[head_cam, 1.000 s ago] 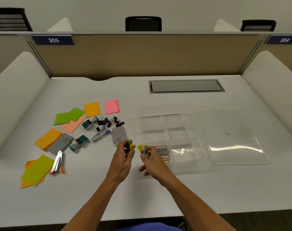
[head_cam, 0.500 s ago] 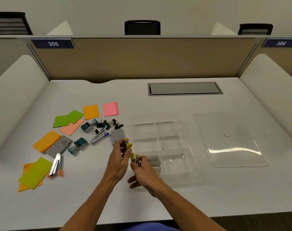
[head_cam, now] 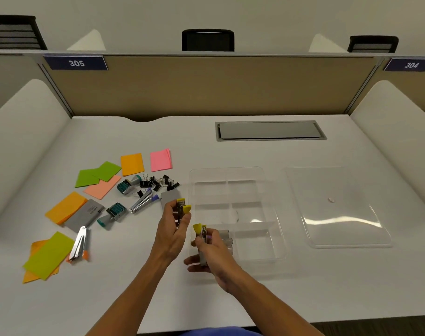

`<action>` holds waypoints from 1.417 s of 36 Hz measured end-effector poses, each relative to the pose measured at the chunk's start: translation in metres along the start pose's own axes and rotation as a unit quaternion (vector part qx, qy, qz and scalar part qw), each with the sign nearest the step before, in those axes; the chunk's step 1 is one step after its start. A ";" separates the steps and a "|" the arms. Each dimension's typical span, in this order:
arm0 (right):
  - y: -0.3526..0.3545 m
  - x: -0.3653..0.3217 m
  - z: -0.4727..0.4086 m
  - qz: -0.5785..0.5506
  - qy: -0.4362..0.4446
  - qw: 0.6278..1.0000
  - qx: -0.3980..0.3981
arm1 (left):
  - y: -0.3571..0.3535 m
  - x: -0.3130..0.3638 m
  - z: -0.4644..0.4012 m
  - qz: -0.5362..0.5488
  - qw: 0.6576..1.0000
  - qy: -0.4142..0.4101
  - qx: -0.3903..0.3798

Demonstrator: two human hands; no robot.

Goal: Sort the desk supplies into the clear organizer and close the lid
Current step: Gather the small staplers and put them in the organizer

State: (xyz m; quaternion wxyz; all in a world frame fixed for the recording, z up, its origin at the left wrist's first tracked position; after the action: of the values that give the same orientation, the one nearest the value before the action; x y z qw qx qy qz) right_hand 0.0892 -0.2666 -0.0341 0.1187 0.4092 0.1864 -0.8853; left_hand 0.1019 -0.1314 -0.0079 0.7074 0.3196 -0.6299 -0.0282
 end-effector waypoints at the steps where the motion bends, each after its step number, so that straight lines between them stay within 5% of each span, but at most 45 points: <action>1: 0.002 -0.002 0.000 -0.006 0.005 1.000 0.000 | 0.000 0.000 -0.001 0.004 1.000 -0.001 0.000; 17: 0.060 -0.032 -0.003 -0.144 0.068 0.984 0.074 | -0.020 0.031 -0.033 -0.009 0.999 -0.033 -0.019; 28: 0.087 -0.027 -0.007 -0.062 0.103 0.979 0.162 | -0.061 0.031 -0.036 -0.118 0.985 -0.037 -0.120; 38: 0.088 -0.022 -0.002 -0.109 0.088 0.976 0.166 | -0.085 0.021 -0.044 -0.171 0.967 -0.006 -0.187; 51: 0.086 -0.022 -0.001 -0.114 0.085 0.976 0.163 | -0.080 0.012 -0.046 -0.235 0.955 -0.030 -0.180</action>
State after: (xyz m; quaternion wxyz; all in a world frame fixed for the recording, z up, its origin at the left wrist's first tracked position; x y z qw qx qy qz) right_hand 0.1358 -0.3427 -0.0378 -0.0675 0.4729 0.0946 -0.8734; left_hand 0.1757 -0.1811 -0.0365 0.7075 0.3251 -0.5423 -0.3157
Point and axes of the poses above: each hand's wrist, its own z-axis away from the middle knuckle, its own y-axis out of the back of the hand, x = y × z, the point moved 7 cm from there along -z, towards the middle knuckle, and after that the axes turned 7 degrees about -z, right-handed, at the moved point
